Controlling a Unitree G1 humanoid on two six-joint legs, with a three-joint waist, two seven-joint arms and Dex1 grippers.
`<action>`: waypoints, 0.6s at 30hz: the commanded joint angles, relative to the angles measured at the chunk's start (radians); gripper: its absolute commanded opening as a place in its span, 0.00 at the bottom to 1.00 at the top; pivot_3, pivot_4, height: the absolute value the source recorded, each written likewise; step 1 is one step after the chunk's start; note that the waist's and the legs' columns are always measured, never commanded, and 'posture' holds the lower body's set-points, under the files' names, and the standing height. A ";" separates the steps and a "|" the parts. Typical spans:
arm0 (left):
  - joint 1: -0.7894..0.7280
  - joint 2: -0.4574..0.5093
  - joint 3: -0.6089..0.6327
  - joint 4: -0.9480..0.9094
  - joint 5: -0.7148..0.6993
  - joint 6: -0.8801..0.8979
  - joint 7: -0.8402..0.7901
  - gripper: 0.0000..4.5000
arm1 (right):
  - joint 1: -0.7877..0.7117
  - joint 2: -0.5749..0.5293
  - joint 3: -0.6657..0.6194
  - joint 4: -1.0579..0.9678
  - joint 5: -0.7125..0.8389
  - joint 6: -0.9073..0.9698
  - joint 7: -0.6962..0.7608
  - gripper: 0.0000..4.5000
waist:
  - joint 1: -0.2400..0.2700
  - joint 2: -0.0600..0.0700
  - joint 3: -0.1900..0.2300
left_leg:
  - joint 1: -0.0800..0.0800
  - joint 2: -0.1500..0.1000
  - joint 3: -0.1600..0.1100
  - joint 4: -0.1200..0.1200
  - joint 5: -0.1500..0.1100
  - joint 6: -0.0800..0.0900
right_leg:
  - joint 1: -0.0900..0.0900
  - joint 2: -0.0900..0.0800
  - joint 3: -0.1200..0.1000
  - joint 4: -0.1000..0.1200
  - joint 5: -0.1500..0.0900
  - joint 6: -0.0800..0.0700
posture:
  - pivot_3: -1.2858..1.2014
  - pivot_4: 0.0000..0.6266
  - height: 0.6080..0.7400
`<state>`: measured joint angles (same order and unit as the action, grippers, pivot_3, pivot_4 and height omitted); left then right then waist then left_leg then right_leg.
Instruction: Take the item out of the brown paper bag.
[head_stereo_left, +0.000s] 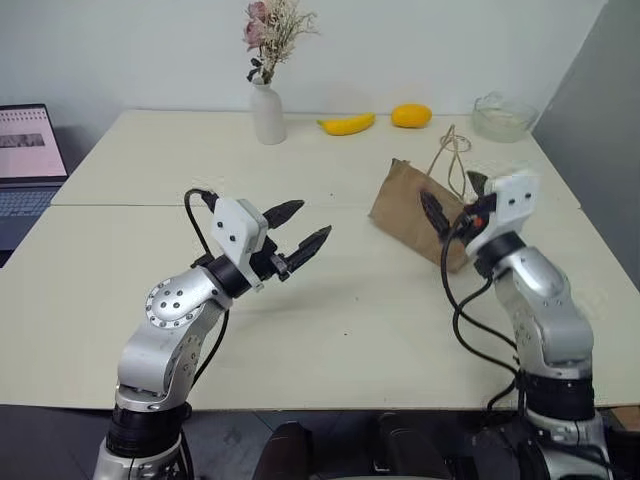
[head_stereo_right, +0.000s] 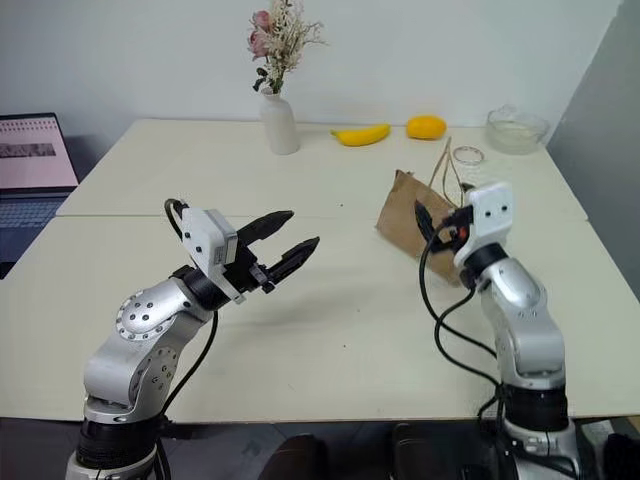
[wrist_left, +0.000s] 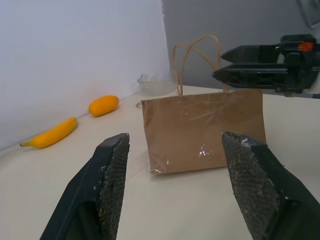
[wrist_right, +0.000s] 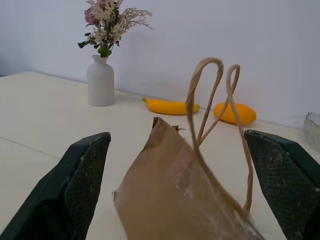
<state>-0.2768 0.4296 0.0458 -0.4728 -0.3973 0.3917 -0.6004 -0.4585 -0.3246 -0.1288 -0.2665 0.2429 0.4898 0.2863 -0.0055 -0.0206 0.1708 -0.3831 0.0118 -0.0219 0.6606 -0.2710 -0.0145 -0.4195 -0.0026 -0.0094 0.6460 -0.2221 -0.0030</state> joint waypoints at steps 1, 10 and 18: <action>-0.026 0.003 0.005 -0.029 -0.022 -0.004 0.001 0.68 | -0.074 -0.044 -0.018 0.067 -0.008 0.009 0.011 1.00 | 0.000 0.000 0.000 | 0.000 0.000 0.000 0.000 0.000 0.000 | 0.000 0.000 0.000 0.000 0.000 0.000 | 0.52 0.24 1.00; -0.065 -0.008 0.002 -0.045 -0.053 0.027 0.019 0.68 | -0.234 -0.071 -0.069 0.231 0.086 0.020 0.082 1.00 | -0.001 0.000 0.002 | 0.000 0.000 0.002 0.000 0.000 0.000 | 0.000 0.000 0.000 0.001 0.000 0.000 | 0.52 0.24 1.00; -0.106 -0.007 0.003 -0.059 -0.095 0.074 0.034 0.68 | -0.373 -0.077 -0.074 0.419 0.117 0.034 0.116 1.00 | -0.001 -0.001 0.003 | -0.001 0.000 0.003 0.000 0.000 0.000 | -0.001 0.000 0.001 0.001 0.000 0.000 | 0.52 0.24 1.00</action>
<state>-0.3637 0.4221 0.0452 -0.4850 -0.4714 0.4581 -0.5760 -0.7903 -0.3921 -0.1794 0.1476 0.3405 0.5237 0.3932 -0.0070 -0.0212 0.1738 -0.3836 0.0121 -0.0177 0.6606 -0.2709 -0.0144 -0.4200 -0.0023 -0.0085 0.6464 -0.2216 -0.0027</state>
